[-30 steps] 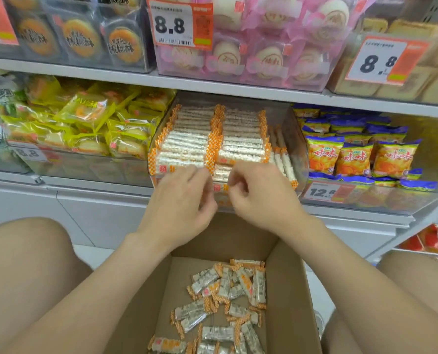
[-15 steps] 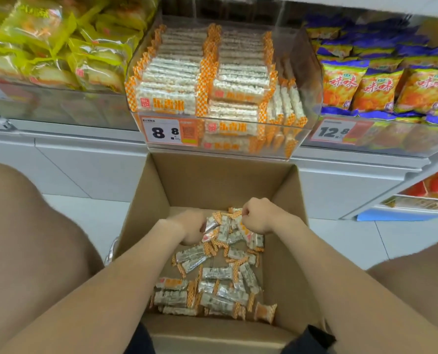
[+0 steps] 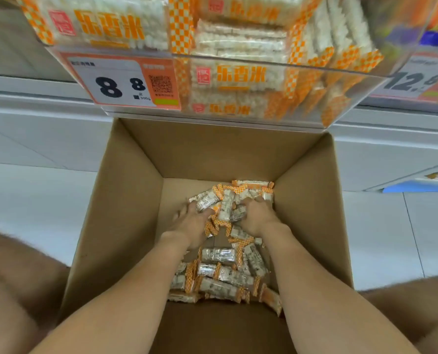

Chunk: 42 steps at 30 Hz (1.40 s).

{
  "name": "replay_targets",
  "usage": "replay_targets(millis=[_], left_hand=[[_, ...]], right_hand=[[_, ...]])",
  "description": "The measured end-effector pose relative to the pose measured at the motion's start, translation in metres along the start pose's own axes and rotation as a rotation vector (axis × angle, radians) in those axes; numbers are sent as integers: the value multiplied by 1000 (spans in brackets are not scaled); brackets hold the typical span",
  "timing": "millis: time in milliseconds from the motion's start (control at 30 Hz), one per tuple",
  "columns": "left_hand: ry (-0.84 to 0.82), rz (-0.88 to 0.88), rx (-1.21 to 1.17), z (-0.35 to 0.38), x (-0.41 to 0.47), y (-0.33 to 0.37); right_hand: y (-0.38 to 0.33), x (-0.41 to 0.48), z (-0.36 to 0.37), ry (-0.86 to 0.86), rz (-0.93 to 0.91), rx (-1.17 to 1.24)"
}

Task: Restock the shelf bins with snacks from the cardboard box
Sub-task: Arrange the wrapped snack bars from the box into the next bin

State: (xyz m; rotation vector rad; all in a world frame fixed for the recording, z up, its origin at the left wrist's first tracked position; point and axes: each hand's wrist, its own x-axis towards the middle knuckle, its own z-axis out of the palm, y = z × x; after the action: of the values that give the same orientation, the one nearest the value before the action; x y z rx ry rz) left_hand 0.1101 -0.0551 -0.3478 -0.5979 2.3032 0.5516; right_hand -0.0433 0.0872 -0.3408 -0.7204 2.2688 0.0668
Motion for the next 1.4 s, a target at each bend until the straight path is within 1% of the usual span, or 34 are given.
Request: replay_targets(millis=[100,133,200,300,367,400,433,467,500,567,633,700,800,867,900,933,1033,1133,1200,1267,1333,1400], left_hand=[[17,-14,-154,10,13,-3],[21,-19,-205,11,15,-3],[-11,-15,-242,17,18,-6],[-95,0,-204,25,17,-8],[-98,4,-237,29,14,-7],[-81,4,-270,29,12,-7],[-53,4,-309,29,9,-6],[-14,5,-355,28,7,-5],[35,2,-395,28,5,-4],[127,-16,-452,24,3,-4],[163,-44,-621,14,-2,-3],[143,-120,-903,0,-6,0],[96,-253,-1331,-17,-13,1],[65,-237,-1487,-25,-22,1],[59,-203,-1509,-31,-29,3],[64,-171,-1512,-36,-36,5],[98,-60,-1416,-64,-68,15],[123,25,-1309,-93,-95,22],[213,66,-1153,-113,-107,24],[291,121,-945,-136,-126,27],[299,178,-764,-159,-145,32],[326,211,-522,-180,-162,37]], right_hand=[[0,10,10,-244,51,90],[0,12,13,-299,54,103],[-3,11,18,-313,32,98],[-8,10,24,-283,11,130],[-8,8,26,-296,11,151],[-7,7,28,-285,1,151],[-7,6,29,-237,-19,149],[-7,5,29,-154,-37,144],[-8,3,29,-37,-59,155],[-13,-6,23,183,-103,227],[-17,-12,16,270,-137,331],[-19,-17,8,287,-162,449],[-20,-28,-6,203,-141,812],[-20,-38,-16,105,-111,976],[-22,-44,-21,74,-110,1025],[-23,-51,-25,47,-115,1076],[-32,-78,-45,-16,-163,1251],[-42,-104,-72,0,-194,1307],[-45,-119,-91,13,-200,1328],[-46,-132,-106,29,-202,1326],[-48,-142,-120,39,-194,1328],[-51,-152,-134,3,-188,1318]])
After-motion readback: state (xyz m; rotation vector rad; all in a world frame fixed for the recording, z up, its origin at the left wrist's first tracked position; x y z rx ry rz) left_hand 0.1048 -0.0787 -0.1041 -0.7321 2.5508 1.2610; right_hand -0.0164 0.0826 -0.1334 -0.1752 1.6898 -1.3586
